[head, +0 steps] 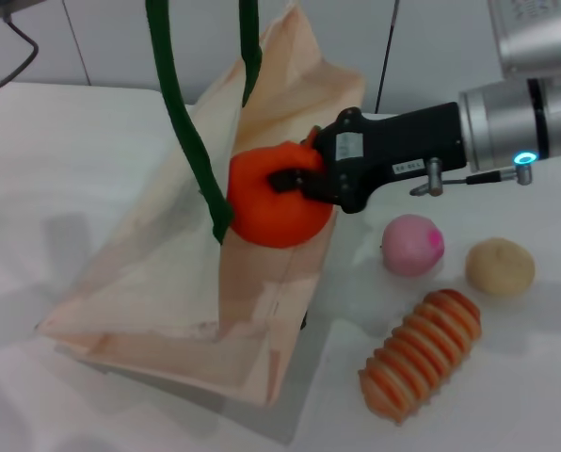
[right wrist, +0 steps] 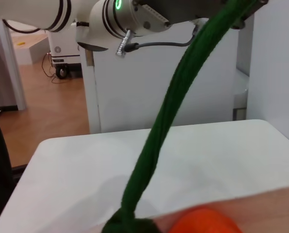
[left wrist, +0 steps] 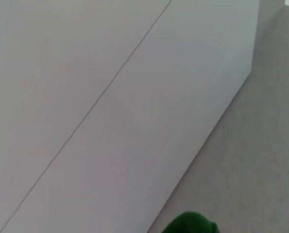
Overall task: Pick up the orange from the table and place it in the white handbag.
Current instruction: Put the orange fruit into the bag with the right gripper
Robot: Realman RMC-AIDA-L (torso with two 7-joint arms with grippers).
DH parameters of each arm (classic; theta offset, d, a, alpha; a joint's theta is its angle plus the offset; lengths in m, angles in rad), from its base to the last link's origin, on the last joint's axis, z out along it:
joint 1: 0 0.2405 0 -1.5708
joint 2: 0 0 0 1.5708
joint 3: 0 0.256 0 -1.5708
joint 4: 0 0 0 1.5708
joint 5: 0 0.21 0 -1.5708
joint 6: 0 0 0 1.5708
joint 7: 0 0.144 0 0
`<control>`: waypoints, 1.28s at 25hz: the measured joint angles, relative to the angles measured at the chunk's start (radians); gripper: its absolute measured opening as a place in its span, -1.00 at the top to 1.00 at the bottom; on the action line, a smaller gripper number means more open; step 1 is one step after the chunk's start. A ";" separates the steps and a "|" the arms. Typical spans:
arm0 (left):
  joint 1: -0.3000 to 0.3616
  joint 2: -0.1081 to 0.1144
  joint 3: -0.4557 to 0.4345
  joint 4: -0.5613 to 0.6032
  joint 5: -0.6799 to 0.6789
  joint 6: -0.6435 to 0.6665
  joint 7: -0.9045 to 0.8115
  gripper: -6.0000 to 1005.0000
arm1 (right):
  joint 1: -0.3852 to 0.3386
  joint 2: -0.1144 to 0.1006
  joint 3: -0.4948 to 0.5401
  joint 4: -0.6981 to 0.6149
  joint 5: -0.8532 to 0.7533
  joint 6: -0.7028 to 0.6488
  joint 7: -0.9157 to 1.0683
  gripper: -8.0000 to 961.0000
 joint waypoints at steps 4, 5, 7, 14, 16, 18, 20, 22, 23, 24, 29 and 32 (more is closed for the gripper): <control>-0.010 -0.001 0.000 0.001 0.005 0.000 0.001 0.75 | 0.023 0.001 -0.001 0.022 0.000 -0.041 -0.001 0.83; -0.014 -0.002 0.000 0.001 0.005 0.000 0.001 0.75 | 0.027 0.001 -0.001 0.027 0.000 -0.052 -0.002 0.84; -0.019 -0.003 0.000 0.006 0.006 0.001 0.001 0.75 | 0.039 0.001 -0.001 0.044 0.000 -0.083 -0.003 0.84; -0.026 -0.001 0.001 0.013 0.010 0.001 0.001 0.74 | 0.070 0.002 -0.005 0.082 0.034 -0.079 -0.025 0.84; -0.027 0.000 0.001 0.013 0.013 0.000 0.001 0.74 | 0.072 0.002 -0.009 0.082 0.054 -0.059 -0.029 0.84; -0.030 0.000 0.002 0.013 0.018 0.000 0.001 0.74 | 0.076 0.002 -0.010 0.082 0.067 -0.060 -0.037 0.84; -0.037 0.000 0.002 0.013 0.020 0.000 0.001 0.73 | 0.079 0.002 -0.010 0.087 0.072 -0.075 -0.047 0.84; -0.046 -0.003 0.002 0.013 0.021 0.000 0.000 0.73 | 0.080 0.002 -0.011 0.093 0.073 -0.103 -0.049 0.84; -0.052 -0.005 0.002 0.013 0.022 0.001 -0.001 0.73 | 0.082 0.003 -0.011 0.100 0.074 -0.127 -0.049 0.84; -0.057 -0.006 0.002 0.013 0.024 0.001 -0.002 0.72 | 0.083 0.004 -0.011 0.105 0.074 -0.144 -0.050 0.84; -0.073 0.003 0.002 0.065 0.032 0.002 0.000 0.71 | 0.091 0.006 -0.009 0.123 0.076 -0.216 -0.053 0.84; -0.076 0.004 0.002 0.073 0.032 0.002 0.001 0.71 | 0.098 0.008 -0.004 0.138 0.076 -0.271 -0.053 0.84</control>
